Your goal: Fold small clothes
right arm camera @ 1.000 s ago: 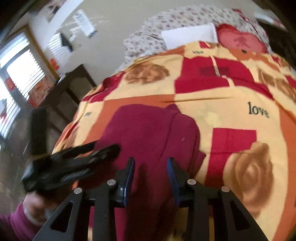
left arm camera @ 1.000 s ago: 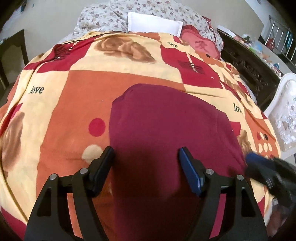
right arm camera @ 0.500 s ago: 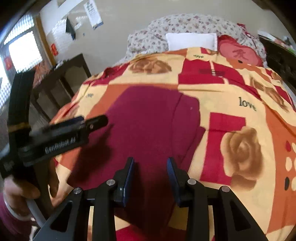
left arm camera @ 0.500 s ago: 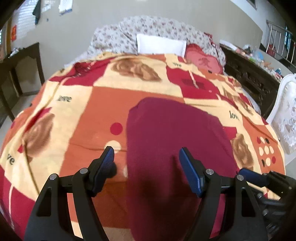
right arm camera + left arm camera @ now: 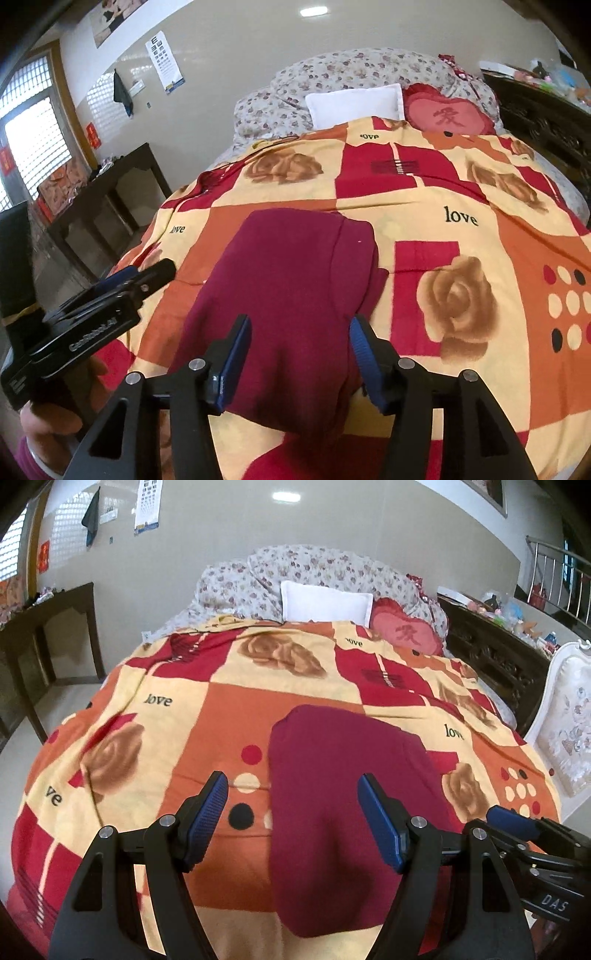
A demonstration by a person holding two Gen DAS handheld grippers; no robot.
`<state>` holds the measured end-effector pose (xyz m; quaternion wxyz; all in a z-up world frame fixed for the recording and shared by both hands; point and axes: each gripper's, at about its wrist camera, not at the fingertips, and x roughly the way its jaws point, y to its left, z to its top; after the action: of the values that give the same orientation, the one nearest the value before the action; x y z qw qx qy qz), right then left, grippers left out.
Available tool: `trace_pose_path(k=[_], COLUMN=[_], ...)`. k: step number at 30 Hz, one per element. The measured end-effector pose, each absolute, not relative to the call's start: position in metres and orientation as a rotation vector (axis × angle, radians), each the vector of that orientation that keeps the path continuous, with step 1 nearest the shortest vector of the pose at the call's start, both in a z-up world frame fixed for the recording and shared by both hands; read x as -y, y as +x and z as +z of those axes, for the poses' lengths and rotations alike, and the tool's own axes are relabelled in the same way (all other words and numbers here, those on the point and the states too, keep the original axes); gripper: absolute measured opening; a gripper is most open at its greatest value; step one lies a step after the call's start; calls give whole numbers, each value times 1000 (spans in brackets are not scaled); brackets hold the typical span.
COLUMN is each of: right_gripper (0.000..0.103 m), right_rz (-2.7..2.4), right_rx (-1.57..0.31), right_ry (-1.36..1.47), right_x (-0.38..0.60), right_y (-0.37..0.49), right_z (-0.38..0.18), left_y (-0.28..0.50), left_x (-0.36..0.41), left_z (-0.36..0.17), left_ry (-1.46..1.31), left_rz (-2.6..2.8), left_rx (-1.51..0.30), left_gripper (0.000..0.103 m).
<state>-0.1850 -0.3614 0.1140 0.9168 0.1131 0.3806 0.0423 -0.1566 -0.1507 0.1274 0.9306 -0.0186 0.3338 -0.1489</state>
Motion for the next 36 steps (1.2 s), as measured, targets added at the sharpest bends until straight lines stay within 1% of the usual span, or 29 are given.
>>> trace_pose_path(k=[7,15,36], right_gripper=[56,64,65], right_rz=[88,71,70], right_rx=[-784,-776,-847], right_ry=[234,209,235], right_x=[356,352,355], right_y=[-189,-191,-165], right_z=[118,117,88], left_y=[-164,-166,-143], left_x=[145,144,153], left_z=[136,132,101], left_ry=[-51,-50,-32], left_rz=[-305,-303,-291], left_rx=[-669,-676,-767], left_gripper=[73,73,73])
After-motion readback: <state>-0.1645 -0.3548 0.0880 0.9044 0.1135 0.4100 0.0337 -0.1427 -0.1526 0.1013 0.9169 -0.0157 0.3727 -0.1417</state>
